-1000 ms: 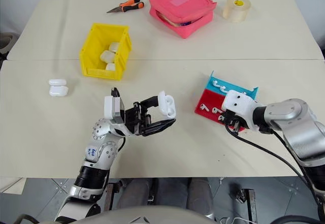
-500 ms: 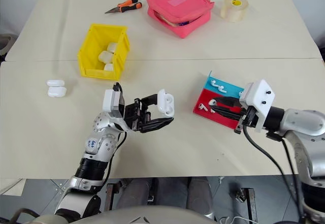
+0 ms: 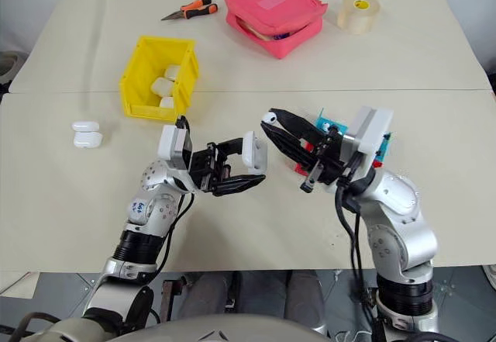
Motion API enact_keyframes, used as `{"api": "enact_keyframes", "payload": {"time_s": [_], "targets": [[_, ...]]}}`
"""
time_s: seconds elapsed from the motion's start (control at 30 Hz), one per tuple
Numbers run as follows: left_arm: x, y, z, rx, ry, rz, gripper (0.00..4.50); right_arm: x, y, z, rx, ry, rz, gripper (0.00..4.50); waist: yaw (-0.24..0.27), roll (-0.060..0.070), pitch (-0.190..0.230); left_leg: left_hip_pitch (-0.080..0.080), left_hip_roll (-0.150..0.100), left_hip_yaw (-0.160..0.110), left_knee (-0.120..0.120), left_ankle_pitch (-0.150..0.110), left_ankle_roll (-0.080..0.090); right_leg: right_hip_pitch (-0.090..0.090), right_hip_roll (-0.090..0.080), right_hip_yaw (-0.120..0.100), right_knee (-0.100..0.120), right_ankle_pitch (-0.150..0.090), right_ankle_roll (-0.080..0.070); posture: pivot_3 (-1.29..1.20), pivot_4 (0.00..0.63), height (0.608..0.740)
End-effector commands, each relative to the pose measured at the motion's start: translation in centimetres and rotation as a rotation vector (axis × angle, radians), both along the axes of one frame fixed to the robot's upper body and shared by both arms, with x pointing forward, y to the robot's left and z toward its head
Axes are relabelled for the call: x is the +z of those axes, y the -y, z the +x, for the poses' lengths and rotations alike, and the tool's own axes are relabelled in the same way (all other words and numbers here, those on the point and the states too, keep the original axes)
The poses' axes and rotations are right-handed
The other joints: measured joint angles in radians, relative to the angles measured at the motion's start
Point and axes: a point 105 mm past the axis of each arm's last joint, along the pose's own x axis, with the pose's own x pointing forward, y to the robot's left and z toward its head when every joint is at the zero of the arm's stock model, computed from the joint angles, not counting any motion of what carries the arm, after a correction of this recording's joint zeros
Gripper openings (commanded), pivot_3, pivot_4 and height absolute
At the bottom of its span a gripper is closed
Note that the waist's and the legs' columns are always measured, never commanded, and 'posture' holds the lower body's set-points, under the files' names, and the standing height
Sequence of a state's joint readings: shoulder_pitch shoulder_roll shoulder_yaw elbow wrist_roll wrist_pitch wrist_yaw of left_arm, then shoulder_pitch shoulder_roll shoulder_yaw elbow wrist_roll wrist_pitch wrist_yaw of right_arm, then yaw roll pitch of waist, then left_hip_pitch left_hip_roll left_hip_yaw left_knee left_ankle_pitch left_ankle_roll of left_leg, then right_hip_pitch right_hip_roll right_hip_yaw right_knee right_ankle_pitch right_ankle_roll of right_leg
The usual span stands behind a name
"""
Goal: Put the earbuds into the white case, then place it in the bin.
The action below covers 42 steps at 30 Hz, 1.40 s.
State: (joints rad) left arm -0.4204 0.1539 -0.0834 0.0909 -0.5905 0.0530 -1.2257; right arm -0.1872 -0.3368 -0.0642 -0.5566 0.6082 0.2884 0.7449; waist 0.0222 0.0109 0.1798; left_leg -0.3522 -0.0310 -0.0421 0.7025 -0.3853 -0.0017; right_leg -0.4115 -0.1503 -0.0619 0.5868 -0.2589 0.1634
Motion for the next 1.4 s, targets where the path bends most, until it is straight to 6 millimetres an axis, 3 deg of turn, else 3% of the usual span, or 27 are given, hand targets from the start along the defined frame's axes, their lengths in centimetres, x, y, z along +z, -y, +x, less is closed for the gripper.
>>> {"api": "enact_keyframes", "payload": {"time_s": [0.03, 0.37, 0.63, 0.93, 1.4], "targets": [[1.2, -0.1, -0.2, -0.004, 0.038, -0.039, 2.79, 0.0, -0.1, -0.2, -0.007, 0.022, 0.035, 0.52, -0.001, 0.0, 0.0, 0.0, 0.0, 0.0, 0.0, 0.0, 0.0, 0.0, 0.0, 0.0, 0.0, 0.0, 0.0, 0.0, 0.15, 0.74], [1.5, 0.1, -0.1, 0.013, 0.03, -0.061, 2.79, -1.2, -0.1, 0.0, -0.004, -0.013, 0.07, 0.52, -0.002, 0.0, 0.0, 0.0, 0.0, 0.0, 0.0, 0.0, 0.0, 0.0, 0.0, 0.0, 0.0, 0.0, 0.0, 0.0, 0.15, 0.74], [1.5, 0.3, -0.1, 0.014, 0.026, -0.069, 2.79, -0.9, -0.5, -0.1, 0.016, -0.013, 0.085, 0.52, -0.002, 0.0, 0.0, 0.0, 0.0, 0.0, 0.0, 0.0, 0.0, 0.0, 0.0, 0.0, 0.0, 0.0, 0.0, 0.0, 0.15, 0.74], [2.1, 0.6, 0.2, 0.031, 0.031, -0.12, 2.79, -2.3, -0.8, 0.0, 0.04, -0.072, 0.014, 0.52, -0.001, 0.0, 0.0, 0.0, 0.0, 0.0, 0.0, 0.0, 0.0, 0.0, 0.0, 0.0, 0.0, 0.0, 0.0, 0.0, 0.15, 0.74], [2.5, 0.8, 0.5, 0.049, 0.038, -0.151, 2.79, -1.8, -0.6, -0.4, 0.077, -0.093, 0.014, 0.52, -0.001, 0.0, 0.0, 0.0, 0.0, 0.0, 0.0, 0.0, 0.0, 0.0, 0.0, 0.0, 0.0, 0.0, 0.0, 0.0, 0.15, 0.74]]}}
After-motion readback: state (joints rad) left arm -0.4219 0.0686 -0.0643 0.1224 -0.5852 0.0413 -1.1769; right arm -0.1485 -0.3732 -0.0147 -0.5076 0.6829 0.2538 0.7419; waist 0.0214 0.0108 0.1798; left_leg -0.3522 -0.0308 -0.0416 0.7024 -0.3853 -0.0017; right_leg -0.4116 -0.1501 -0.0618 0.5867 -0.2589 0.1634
